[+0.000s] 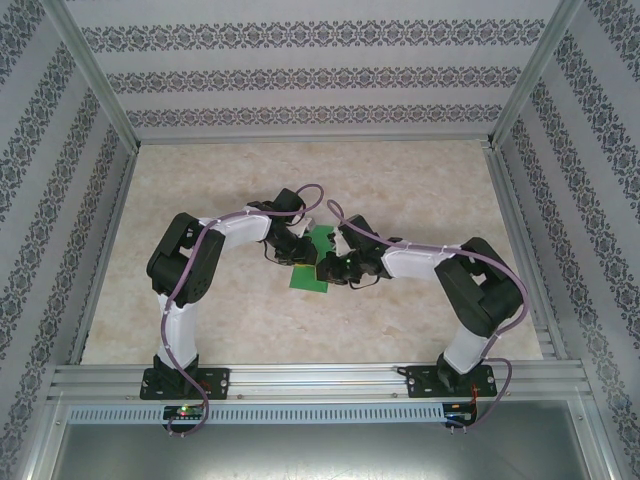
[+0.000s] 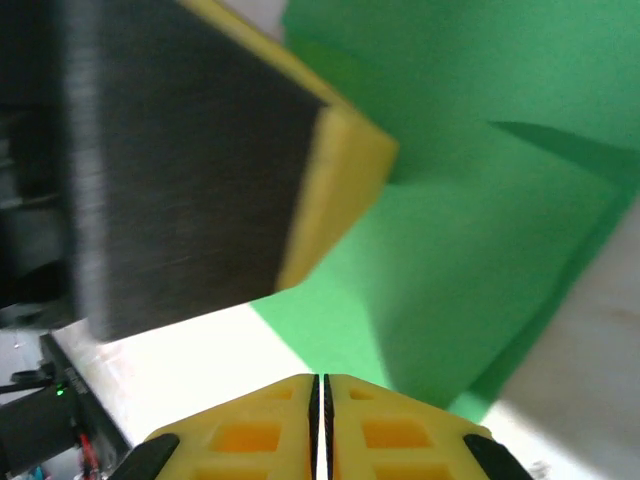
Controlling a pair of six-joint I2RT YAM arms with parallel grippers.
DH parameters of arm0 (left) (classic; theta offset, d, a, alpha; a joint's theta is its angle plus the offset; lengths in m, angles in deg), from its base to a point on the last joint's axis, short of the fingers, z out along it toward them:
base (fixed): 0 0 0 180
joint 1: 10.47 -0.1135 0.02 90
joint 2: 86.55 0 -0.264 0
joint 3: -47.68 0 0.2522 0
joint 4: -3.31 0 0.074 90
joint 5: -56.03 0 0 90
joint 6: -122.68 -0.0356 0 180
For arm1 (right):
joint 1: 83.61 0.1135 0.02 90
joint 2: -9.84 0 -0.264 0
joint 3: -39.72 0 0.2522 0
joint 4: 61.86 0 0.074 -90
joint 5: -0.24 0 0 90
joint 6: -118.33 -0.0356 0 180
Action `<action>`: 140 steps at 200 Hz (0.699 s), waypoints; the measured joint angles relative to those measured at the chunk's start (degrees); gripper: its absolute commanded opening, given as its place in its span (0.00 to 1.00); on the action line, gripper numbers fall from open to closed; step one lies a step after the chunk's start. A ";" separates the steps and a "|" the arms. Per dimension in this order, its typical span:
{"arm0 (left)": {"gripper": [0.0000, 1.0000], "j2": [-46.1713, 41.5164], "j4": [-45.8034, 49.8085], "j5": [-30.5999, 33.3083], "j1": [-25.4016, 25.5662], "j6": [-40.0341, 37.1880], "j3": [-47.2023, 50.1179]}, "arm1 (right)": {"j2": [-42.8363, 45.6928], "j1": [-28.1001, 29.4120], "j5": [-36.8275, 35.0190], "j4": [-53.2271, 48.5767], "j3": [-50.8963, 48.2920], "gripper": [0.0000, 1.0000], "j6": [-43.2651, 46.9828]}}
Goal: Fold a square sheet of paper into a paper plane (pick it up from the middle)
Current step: Fold the triangle a second time at the center of the table.
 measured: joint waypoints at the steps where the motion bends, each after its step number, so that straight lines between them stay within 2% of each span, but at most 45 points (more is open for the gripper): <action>1: 0.24 0.00 0.00 0.00 0.00 0.00 0.00 | -0.13 -0.09 -0.07 0.00 0.00 0.13 0.02; 75: 0.24 0.00 -0.02 0.02 0.00 0.00 0.00 | -0.85 -0.66 -0.13 -0.02 -0.09 0.13 1.46; 140: 0.24 0.00 -0.02 0.44 0.02 0.04 -0.24 | 4.04 0.94 -0.02 0.85 -2.34 0.13 1.42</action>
